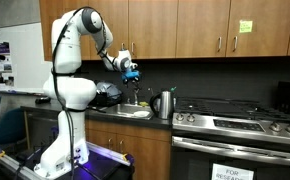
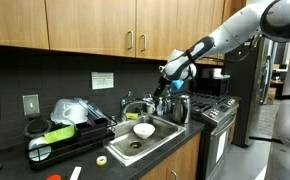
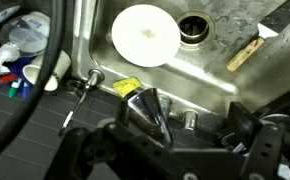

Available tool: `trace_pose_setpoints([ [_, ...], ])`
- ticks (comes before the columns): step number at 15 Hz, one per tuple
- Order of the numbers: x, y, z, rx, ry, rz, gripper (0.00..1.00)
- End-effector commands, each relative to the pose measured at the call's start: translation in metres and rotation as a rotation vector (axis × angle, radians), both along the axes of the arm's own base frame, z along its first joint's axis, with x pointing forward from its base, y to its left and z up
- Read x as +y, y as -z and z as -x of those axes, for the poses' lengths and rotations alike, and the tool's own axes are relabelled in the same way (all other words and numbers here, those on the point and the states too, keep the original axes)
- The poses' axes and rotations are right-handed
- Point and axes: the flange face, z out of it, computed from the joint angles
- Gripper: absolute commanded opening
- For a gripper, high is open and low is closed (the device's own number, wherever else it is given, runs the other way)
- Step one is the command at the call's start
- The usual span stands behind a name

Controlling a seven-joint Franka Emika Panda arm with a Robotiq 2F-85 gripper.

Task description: Move the faucet to the left

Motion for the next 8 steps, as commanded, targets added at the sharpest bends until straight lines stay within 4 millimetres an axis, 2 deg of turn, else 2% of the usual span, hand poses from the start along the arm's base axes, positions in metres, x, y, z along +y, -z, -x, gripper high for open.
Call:
trace_pose_setpoints([
  [1, -0.007, -0.002, -0.007, -0.040, -0.038, 0.017, 1.00],
  [6, -0.017, 0.008, -0.021, -0.046, -0.084, -0.065, 1.00],
  [8, -0.025, 0.006, -0.028, -0.049, -0.115, -0.108, 1.00],
])
